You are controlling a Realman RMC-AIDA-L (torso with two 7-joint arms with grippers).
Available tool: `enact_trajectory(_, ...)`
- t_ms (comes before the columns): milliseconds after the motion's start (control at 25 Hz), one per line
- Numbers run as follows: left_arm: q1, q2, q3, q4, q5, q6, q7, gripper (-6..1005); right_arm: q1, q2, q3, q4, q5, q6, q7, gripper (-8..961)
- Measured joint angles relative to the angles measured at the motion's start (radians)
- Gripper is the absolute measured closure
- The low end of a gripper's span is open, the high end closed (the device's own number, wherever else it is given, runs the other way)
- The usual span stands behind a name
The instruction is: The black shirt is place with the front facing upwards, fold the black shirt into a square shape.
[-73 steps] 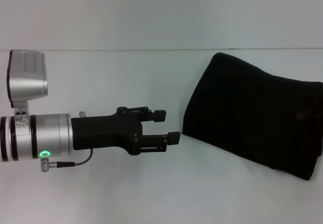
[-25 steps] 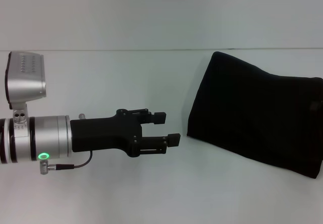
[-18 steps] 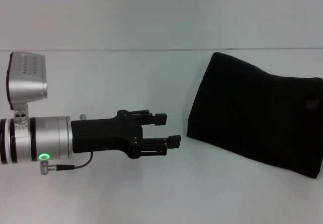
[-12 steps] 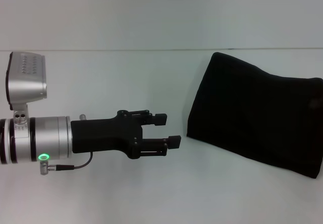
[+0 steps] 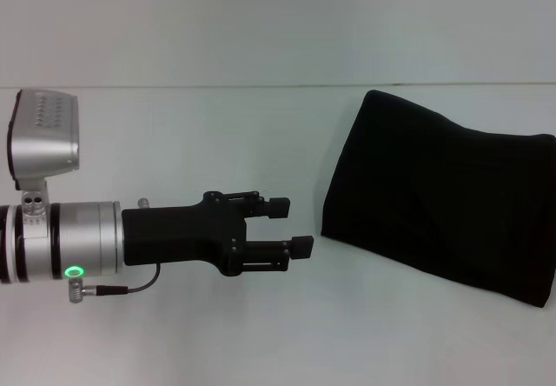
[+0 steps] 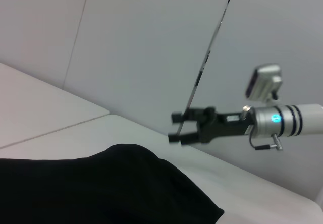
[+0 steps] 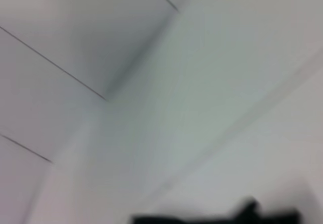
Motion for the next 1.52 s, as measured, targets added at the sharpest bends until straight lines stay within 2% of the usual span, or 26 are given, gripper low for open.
enact_trajectory(120, 0.0, 0.0, 0.0, 0.0, 0.0, 0.001, 0.0, 240, -0.021, 0.017, -0.001, -0.002, 0.138, -0.083, -0.209, 132)
enact_trajectory(240, 0.0, 0.0, -0.001, -0.001, -0.001, 0.001, -0.001, 240, -0.009, 0.036, -0.034, -0.002, 0.156, -0.17, -0.446, 41)
enact_trajectory(400, -0.003, 0.0, -0.003, -0.004, -0.001, -0.005, -0.014, 239, 0.023, 0.059, -0.131, -0.003, 0.093, -0.134, -0.587, 54)
enact_trajectory(600, -0.007, 0.0, -0.004, -0.005, -0.001, -0.009, -0.039, 239, 0.039, 0.085, -0.181, -0.003, 0.022, -0.006, -0.625, 52)
enact_trajectory(840, -0.009, 0.0, -0.004, -0.018, -0.001, -0.042, -0.054, 239, 0.048, 0.093, -0.231, 0.007, -0.062, 0.121, -0.595, 50)
enact_trajectory(1040, -0.025, 0.0, 0.001, -0.049, 0.0, -0.083, -0.094, 239, 0.051, 0.106, -0.242, 0.006, -0.105, 0.178, -0.588, 49)
enact_trajectory(1360, -0.074, 0.003, 0.007, -0.063, 0.012, -0.098, -0.291, 238, 0.043, 0.117, -0.232, -0.031, -0.098, 0.171, -0.597, 48)
enact_trajectory(1520, -0.114, 0.009, 0.032, -0.087, 0.012, -0.163, -0.468, 238, 0.014, 0.146, -0.23, -0.115, -0.031, 0.074, -0.656, 48)
